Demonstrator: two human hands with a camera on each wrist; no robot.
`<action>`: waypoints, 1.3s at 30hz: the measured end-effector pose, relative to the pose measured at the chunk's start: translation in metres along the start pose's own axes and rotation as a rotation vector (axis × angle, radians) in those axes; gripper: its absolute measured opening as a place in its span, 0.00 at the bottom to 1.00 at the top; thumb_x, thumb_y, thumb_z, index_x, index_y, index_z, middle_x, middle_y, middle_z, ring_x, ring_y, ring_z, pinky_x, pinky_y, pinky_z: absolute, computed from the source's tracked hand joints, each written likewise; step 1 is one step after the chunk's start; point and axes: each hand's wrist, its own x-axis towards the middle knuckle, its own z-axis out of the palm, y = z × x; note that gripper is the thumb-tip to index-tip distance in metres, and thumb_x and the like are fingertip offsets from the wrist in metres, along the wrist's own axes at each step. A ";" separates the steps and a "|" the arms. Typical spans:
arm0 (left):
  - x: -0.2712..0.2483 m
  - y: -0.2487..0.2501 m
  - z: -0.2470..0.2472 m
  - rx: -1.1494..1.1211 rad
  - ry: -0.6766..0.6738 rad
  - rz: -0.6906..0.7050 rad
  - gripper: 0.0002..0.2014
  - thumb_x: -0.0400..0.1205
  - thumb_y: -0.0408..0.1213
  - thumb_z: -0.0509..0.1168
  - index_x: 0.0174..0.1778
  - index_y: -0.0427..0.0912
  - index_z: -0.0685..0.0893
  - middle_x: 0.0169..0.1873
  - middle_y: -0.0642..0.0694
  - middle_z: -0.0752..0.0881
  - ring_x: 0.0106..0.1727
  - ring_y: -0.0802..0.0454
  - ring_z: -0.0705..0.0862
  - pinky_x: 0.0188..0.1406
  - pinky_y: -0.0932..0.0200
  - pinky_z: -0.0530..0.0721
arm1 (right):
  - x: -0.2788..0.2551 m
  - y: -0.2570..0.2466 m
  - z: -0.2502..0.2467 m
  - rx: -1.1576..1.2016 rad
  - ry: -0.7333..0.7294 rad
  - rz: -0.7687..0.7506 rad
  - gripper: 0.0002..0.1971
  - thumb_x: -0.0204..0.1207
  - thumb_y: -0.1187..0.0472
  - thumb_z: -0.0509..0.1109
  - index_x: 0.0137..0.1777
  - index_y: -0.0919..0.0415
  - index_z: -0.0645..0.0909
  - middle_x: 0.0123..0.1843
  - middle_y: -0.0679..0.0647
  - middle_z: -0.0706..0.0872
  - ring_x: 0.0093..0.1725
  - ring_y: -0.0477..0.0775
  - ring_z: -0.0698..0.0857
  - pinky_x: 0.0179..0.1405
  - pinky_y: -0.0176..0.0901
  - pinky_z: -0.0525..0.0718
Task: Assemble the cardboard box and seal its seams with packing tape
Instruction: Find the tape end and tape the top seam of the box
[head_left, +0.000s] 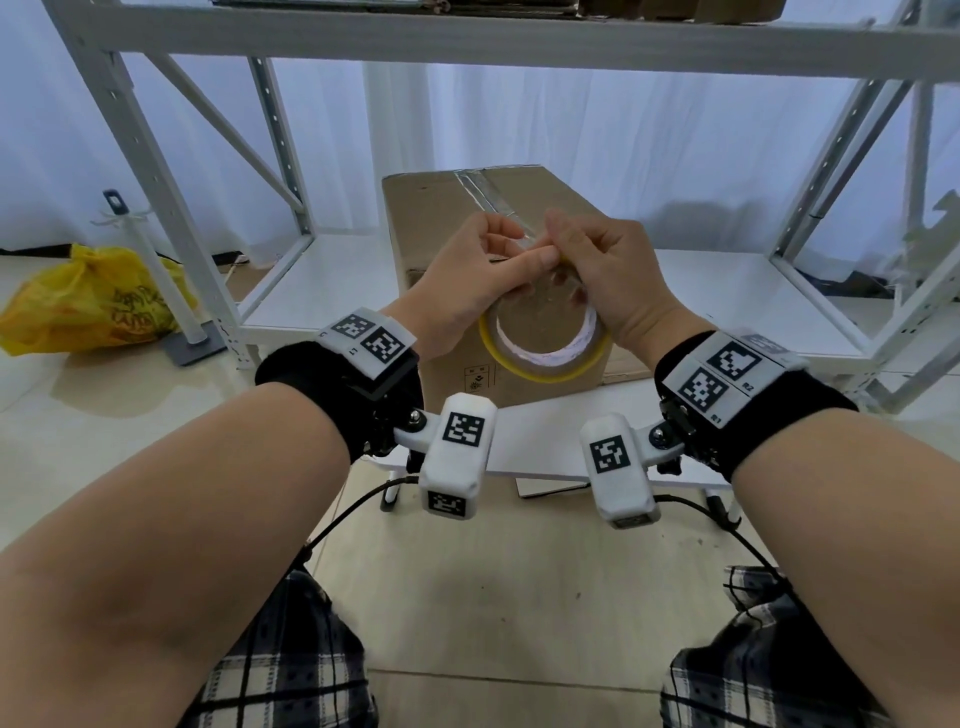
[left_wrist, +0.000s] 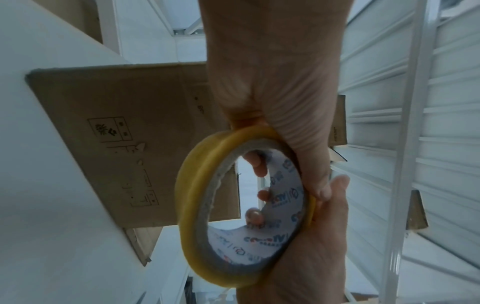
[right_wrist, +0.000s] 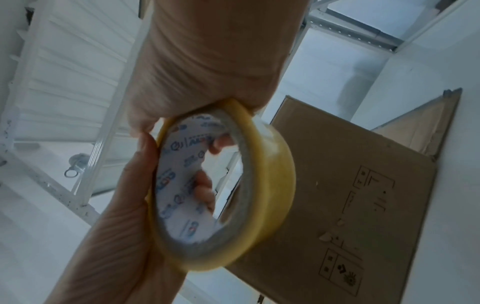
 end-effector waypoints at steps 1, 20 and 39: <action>0.001 0.000 0.000 0.022 0.005 0.004 0.16 0.76 0.41 0.73 0.54 0.42 0.75 0.42 0.45 0.83 0.38 0.54 0.85 0.41 0.61 0.86 | 0.000 0.000 0.001 0.001 0.054 0.005 0.17 0.83 0.54 0.66 0.37 0.62 0.86 0.28 0.55 0.82 0.28 0.46 0.79 0.22 0.35 0.77; 0.005 -0.002 -0.001 0.216 0.028 0.033 0.21 0.87 0.49 0.54 0.56 0.33 0.80 0.35 0.46 0.82 0.28 0.55 0.82 0.29 0.65 0.81 | 0.008 -0.006 0.002 0.191 0.451 0.058 0.17 0.77 0.64 0.66 0.26 0.57 0.84 0.22 0.44 0.82 0.28 0.44 0.80 0.37 0.38 0.81; 0.005 -0.001 -0.003 0.262 0.005 -0.080 0.19 0.85 0.53 0.57 0.48 0.41 0.83 0.31 0.47 0.81 0.24 0.59 0.78 0.28 0.65 0.80 | 0.010 0.008 0.013 -0.099 0.427 0.018 0.18 0.84 0.61 0.58 0.30 0.51 0.68 0.28 0.42 0.72 0.28 0.37 0.72 0.37 0.37 0.72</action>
